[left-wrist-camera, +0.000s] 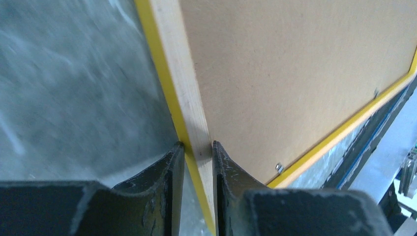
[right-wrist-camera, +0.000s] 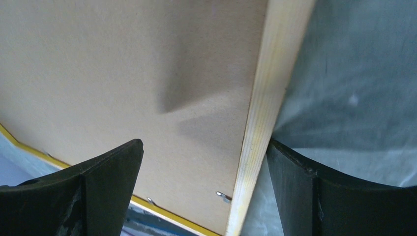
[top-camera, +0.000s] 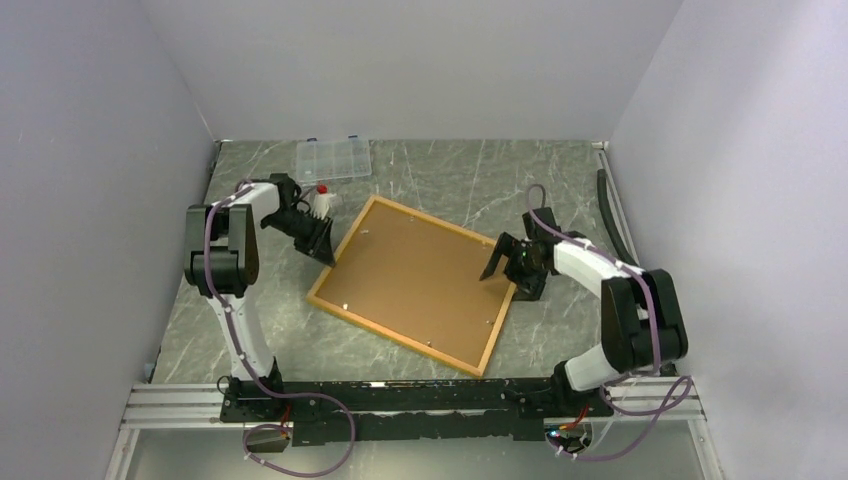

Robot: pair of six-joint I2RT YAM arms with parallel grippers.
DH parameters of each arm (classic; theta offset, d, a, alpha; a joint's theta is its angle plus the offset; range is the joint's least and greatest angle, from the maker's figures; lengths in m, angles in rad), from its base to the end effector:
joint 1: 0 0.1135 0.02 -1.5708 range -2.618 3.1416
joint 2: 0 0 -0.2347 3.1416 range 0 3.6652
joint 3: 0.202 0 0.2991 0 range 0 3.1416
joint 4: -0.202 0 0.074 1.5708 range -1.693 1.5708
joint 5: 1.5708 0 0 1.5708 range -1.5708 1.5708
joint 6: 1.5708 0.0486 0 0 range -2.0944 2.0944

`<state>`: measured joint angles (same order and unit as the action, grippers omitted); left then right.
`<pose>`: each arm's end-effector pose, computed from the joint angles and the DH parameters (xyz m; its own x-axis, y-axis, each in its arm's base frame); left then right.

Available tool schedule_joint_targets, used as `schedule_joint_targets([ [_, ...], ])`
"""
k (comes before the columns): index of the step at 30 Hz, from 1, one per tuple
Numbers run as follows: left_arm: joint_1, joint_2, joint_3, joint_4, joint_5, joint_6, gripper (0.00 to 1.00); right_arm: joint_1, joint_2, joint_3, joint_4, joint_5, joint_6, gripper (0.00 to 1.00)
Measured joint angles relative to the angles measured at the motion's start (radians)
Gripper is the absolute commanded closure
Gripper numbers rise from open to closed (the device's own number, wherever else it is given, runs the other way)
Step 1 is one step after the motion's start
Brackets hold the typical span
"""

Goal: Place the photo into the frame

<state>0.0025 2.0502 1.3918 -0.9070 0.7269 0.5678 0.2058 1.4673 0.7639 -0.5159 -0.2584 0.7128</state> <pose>0.3974 -0.0313 0.0796 -0.8421 0.3997 -0.3619 0.5392 0.6313 -0.5574 0.2908 0.0734 0.0896 -0.8808 0.4620 -0.1036 0.3864 0.8278 0.4067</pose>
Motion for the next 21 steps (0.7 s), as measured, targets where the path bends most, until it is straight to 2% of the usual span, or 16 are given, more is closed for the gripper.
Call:
schedule_joint_targets([
  [6,-0.004,-0.08,-0.132,-0.123,-0.06,0.081,0.79,-0.031,0.172,0.178,0.076,0.046,-0.053,0.0],
  [11,-0.05,-0.098,-0.216,-0.225,-0.054,0.135,0.74,-0.043,0.276,0.315,0.113,0.067,-0.071,0.0],
  [16,-0.044,-0.115,-0.201,-0.29,-0.016,0.148,0.66,-0.042,0.273,0.377,0.117,0.106,-0.074,0.0],
  [21,0.088,-0.122,-0.087,-0.262,0.036,0.063,0.6,0.002,0.208,0.405,0.11,0.15,-0.078,0.0],
])
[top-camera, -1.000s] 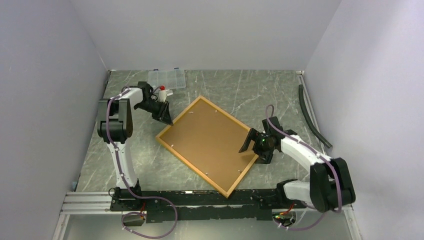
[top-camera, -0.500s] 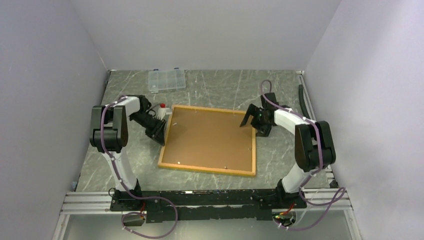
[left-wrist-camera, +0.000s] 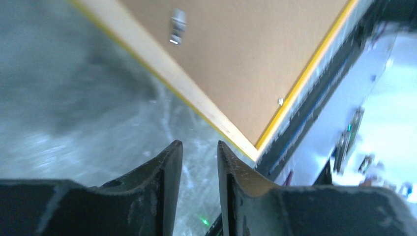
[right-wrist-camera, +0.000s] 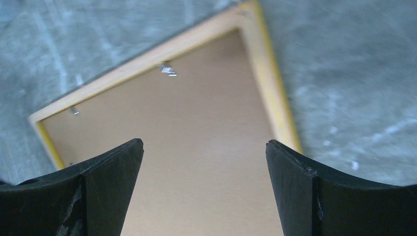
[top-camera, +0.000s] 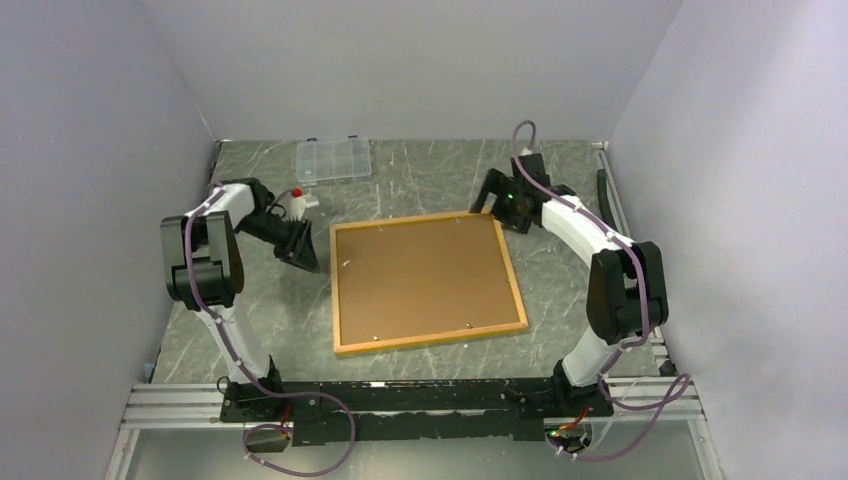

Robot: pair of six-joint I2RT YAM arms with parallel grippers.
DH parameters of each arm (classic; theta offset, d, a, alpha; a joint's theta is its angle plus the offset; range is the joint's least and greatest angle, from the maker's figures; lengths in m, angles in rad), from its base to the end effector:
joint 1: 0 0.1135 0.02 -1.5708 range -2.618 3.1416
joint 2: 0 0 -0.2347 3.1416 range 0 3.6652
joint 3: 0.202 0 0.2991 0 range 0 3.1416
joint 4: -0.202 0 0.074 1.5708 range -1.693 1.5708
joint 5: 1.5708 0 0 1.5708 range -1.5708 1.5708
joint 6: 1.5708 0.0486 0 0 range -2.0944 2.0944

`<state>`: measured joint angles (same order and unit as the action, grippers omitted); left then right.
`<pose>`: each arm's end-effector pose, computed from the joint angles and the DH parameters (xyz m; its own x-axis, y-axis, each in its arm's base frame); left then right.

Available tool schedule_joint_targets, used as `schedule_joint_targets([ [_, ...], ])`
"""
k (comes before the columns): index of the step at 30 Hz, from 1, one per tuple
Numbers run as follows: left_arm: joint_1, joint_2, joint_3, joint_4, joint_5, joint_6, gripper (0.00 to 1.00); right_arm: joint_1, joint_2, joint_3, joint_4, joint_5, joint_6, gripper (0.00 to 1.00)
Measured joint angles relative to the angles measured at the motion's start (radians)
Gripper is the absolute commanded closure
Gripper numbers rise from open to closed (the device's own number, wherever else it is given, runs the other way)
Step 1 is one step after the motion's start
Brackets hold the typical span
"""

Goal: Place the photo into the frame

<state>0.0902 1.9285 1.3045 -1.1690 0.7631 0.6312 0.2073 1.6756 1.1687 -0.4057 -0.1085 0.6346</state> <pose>0.3526 -0.0018 0.1044 -0.9122 0.3457 -0.2199 0.3983 0.6218 -0.6743 0.3949 0.0884 0.1604 -0.7832 0.4376 -0.4418 0.2420 0.8690 0.4316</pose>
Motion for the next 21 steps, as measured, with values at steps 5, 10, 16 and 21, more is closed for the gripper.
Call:
schedule_joint_targets([
  [5,0.069,0.04,0.048,0.099,0.082,-0.113,0.52,0.159,0.01,0.127,0.035,-0.036,-0.019,0.03],
  [10,0.039,0.151,0.047,0.158,0.15,-0.186,0.54,0.315,0.121,0.242,0.135,-0.185,-0.038,0.07],
  [16,0.024,0.181,0.015,0.21,0.164,-0.233,0.65,0.457,0.374,0.46,0.157,-0.384,-0.115,0.07],
  [21,0.026,0.181,-0.002,0.245,0.164,-0.254,0.73,0.518,0.514,0.589,0.152,-0.489,-0.163,0.09],
])
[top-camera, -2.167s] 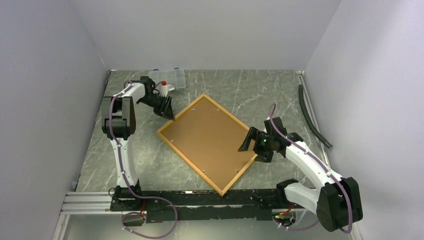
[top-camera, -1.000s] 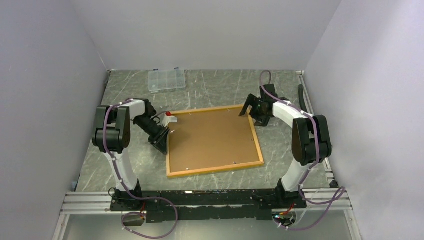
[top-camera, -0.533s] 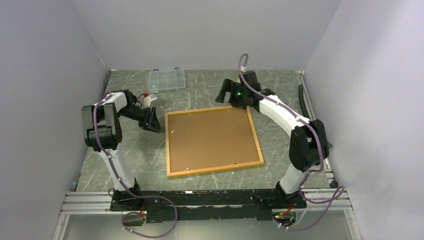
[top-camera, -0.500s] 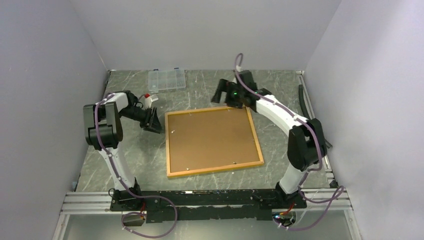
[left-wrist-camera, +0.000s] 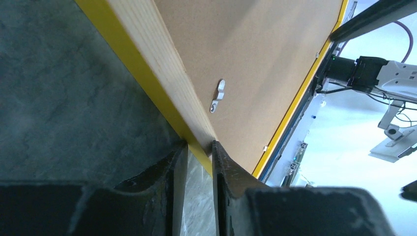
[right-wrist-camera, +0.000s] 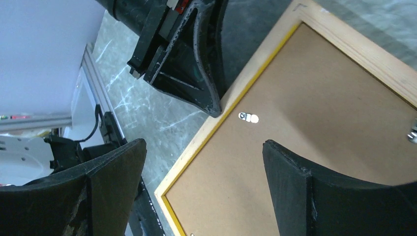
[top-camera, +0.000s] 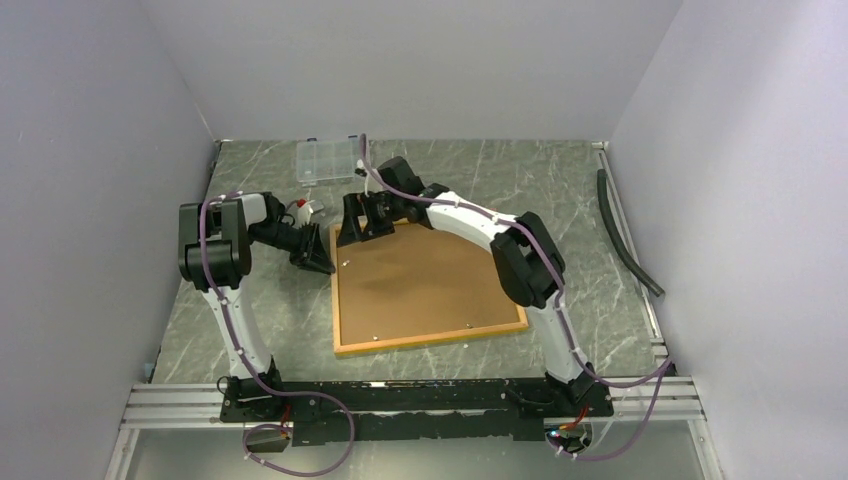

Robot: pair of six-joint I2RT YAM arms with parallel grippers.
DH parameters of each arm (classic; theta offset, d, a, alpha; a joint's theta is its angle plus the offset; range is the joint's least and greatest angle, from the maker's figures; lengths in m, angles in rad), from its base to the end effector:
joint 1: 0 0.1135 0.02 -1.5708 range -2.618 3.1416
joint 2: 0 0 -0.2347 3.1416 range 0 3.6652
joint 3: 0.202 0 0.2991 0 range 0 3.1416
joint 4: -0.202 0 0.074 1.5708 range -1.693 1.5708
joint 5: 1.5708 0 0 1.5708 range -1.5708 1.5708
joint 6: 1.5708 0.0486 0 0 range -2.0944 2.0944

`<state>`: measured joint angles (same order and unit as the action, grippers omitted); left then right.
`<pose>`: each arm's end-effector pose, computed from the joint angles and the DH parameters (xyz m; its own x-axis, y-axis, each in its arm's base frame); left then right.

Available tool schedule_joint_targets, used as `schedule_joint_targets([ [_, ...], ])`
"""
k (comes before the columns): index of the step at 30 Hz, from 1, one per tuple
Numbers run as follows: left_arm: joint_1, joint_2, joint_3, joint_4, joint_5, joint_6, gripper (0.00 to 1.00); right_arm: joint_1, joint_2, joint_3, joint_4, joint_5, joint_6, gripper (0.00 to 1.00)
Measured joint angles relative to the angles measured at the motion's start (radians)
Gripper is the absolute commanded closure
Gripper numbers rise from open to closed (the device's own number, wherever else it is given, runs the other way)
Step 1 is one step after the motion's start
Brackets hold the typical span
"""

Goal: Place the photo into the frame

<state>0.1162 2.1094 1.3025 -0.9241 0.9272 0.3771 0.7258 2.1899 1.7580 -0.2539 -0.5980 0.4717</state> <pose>0.3720 0.0043 0.0430 -0.9839 0.1076 -0.1425 0.1785 0.5825 -0.7930 0.3826 0.3761 0.1642 -0.8193 -0.2249 -0.5274 -0.5637 0.4841 0.6693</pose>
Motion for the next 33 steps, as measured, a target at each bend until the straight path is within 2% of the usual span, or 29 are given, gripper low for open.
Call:
schedule_joint_targets([
  [14,0.007,0.0,-0.005,0.001,0.011,-0.025,0.85,0.033,0.163,0.115,0.003,-0.125,-0.027,0.12],
  [23,0.009,0.0,-0.005,-0.003,0.014,-0.025,0.89,0.061,0.233,0.149,0.05,-0.144,-0.008,0.14],
  [33,0.01,0.0,-0.006,-0.005,0.018,-0.025,0.91,0.074,0.24,0.161,0.076,-0.143,0.0,0.16],
])
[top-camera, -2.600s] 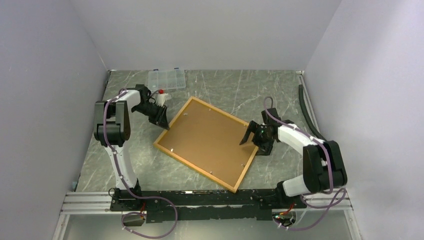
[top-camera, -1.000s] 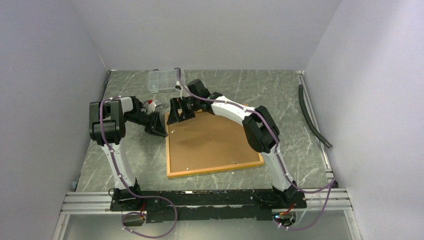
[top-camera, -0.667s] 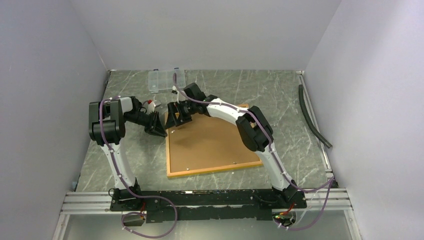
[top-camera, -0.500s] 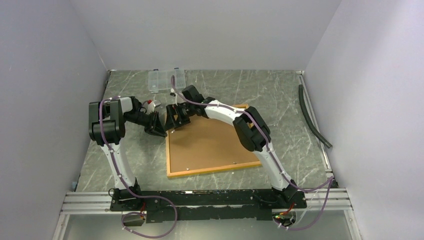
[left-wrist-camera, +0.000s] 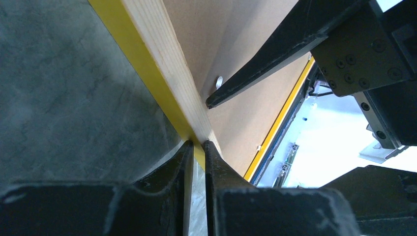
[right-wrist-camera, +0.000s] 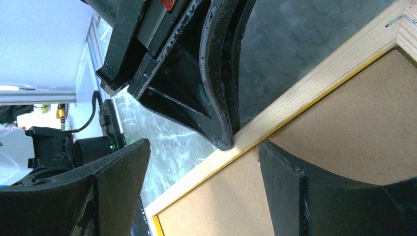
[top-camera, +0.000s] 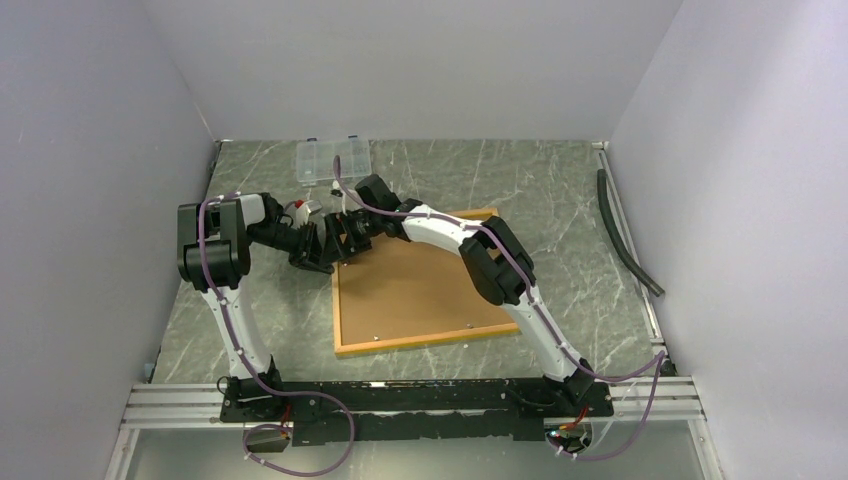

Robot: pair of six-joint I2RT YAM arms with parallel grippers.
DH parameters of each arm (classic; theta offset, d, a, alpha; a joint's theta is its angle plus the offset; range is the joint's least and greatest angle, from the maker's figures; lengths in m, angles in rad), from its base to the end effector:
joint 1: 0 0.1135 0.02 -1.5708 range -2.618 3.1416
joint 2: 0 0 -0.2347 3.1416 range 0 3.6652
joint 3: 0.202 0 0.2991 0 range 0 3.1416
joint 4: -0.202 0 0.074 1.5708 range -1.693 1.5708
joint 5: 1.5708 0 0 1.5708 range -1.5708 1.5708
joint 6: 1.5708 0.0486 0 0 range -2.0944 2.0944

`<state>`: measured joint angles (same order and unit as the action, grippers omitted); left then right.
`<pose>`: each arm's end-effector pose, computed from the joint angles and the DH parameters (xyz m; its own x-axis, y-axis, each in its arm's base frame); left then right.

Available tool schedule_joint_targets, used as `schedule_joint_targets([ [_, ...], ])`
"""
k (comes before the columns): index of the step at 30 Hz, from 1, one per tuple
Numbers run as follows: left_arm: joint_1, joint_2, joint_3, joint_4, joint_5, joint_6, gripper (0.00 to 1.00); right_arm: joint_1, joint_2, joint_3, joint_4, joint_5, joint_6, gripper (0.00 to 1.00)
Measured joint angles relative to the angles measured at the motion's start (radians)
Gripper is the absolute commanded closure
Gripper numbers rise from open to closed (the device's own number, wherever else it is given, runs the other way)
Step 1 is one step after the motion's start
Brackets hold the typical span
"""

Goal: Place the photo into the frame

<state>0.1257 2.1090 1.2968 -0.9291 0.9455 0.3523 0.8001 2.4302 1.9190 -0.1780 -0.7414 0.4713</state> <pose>0.3701 0.0070 0.0427 -0.9901 0.0785 -0.1165 0.1404 0.5715 -0.8085 0.3718 0.4300 0.1059 -0.7998 -0.3430 -0.4926 -0.5938 0.3318 0.7330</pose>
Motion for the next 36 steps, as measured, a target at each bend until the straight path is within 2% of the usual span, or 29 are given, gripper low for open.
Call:
schedule_joint_targets([
  [11,0.0,-0.004,-0.001,-0.001,0.0,0.0,0.92,0.0,0.01,-0.003,0.002,0.003,-0.009,0.19],
  [25,0.0,-0.005,-0.001,-0.005,0.001,0.0,0.94,-0.002,-0.069,-0.146,0.061,0.01,-0.027,0.2],
  [36,0.0,-0.006,-0.001,-0.006,0.0,0.0,0.95,-0.003,-0.076,-0.164,0.077,0.007,-0.014,0.22],
])
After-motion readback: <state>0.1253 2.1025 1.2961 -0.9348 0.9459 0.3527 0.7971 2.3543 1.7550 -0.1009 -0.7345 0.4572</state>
